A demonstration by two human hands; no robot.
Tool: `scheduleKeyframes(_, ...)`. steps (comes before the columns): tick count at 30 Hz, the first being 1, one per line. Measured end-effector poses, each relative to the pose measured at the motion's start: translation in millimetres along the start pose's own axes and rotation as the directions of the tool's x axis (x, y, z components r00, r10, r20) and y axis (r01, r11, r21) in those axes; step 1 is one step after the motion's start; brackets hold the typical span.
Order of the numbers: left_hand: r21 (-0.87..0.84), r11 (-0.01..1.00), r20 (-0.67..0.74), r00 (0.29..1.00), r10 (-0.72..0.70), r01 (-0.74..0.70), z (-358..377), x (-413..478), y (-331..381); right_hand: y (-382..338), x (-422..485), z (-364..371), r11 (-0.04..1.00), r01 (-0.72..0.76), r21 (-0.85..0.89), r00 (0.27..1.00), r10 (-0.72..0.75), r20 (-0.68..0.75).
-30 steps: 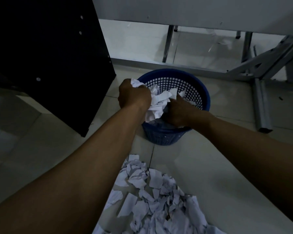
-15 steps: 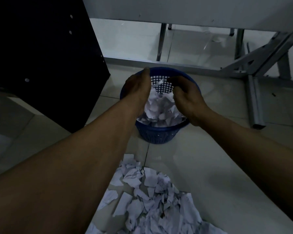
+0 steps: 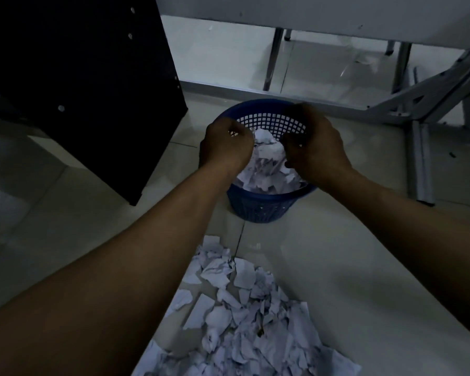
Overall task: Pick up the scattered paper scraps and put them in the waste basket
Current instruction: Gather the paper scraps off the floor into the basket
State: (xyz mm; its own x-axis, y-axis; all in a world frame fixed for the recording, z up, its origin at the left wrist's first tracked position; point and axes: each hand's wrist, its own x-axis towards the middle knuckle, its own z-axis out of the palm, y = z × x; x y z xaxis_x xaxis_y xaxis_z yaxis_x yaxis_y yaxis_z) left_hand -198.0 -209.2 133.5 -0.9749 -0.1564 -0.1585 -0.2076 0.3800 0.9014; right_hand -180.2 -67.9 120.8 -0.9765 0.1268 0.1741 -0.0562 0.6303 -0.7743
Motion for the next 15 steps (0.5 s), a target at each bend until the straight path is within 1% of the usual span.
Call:
scheduleKeyframes(3, 0.075, 0.995, -0.045, 0.997, 0.064, -0.060, -6.7, -11.3, -8.3, -4.5, -13.2, 4.7, 0.996, 0.086, -0.039, 0.994, -0.088, -0.061)
scheduleKeyframes(7, 0.125, 0.977, -0.067, 0.981, 0.182, -0.173, -16.2, -35.8, -26.2, -9.6, -46.1, 22.1, 0.961, 0.277, -0.022, 0.959, -0.278, -0.060)
scheduleKeyframes(11, 0.173, 0.962, -0.088, 0.969, 0.231, -0.213, -30.7, -60.5, -54.1, -8.5, -79.4, 43.3, 0.893, 0.436, -0.108, 0.899, -0.439, 0.000)
scheduleKeyframes(13, 0.202, 0.955, -0.122, 0.962, 0.243, -0.216, -39.9, -69.6, -70.8, -7.4, -94.1, 54.2, 0.868, 0.477, -0.139, 0.878, -0.476, 0.048)
scheduleKeyframes(15, 0.244, 0.947, -0.124, 0.962, 0.244, -0.209, -47.9, -76.6, -89.5, -3.8, -109.1, 65.1, 0.859, 0.495, -0.128, 0.869, -0.488, 0.081)
